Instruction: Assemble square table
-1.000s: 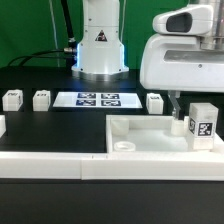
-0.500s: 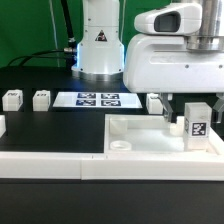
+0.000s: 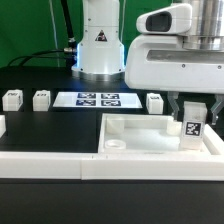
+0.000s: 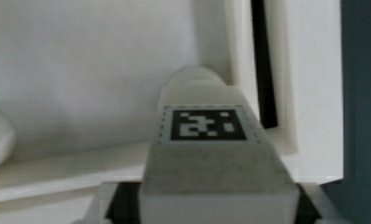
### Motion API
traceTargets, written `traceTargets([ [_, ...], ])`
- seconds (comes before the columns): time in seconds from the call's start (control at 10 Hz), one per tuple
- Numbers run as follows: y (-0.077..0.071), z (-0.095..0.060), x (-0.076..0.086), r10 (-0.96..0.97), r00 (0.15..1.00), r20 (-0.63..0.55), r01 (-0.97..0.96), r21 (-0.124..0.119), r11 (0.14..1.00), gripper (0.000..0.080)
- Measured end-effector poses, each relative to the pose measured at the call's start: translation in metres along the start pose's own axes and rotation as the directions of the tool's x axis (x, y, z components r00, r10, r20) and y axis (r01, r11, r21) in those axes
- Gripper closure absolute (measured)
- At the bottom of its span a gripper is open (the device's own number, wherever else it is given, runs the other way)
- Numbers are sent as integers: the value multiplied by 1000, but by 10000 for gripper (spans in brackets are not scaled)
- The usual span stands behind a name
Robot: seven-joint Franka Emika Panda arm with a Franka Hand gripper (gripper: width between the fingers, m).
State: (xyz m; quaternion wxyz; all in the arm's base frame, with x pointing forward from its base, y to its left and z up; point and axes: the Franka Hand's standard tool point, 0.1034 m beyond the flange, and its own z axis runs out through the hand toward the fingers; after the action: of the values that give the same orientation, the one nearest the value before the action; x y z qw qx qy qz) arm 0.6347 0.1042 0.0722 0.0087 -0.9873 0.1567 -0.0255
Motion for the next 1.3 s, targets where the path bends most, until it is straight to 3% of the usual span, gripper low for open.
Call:
traceTargets([
  [0.1,-6,0,-1,175,984,0,-175,15,984,509],
  [0.3,-10,-2,-3,404,914,24,-404,-7,915,509],
  [0.6,-8,2,-4,744,666,54,-745,-20,667,509],
  [0.9,-9,2,-5,939,336,68,-940,-32,339,508],
  [1.0,-11,2,-6,964,259,65,-965,-35,261,508],
  [1.1,-11,3,-6,962,264,65,-963,-35,266,508],
  [1.2,-11,3,-6,951,301,66,-952,-33,304,314],
  [1.3,-12,3,-7,950,305,66,-951,-33,308,203],
])
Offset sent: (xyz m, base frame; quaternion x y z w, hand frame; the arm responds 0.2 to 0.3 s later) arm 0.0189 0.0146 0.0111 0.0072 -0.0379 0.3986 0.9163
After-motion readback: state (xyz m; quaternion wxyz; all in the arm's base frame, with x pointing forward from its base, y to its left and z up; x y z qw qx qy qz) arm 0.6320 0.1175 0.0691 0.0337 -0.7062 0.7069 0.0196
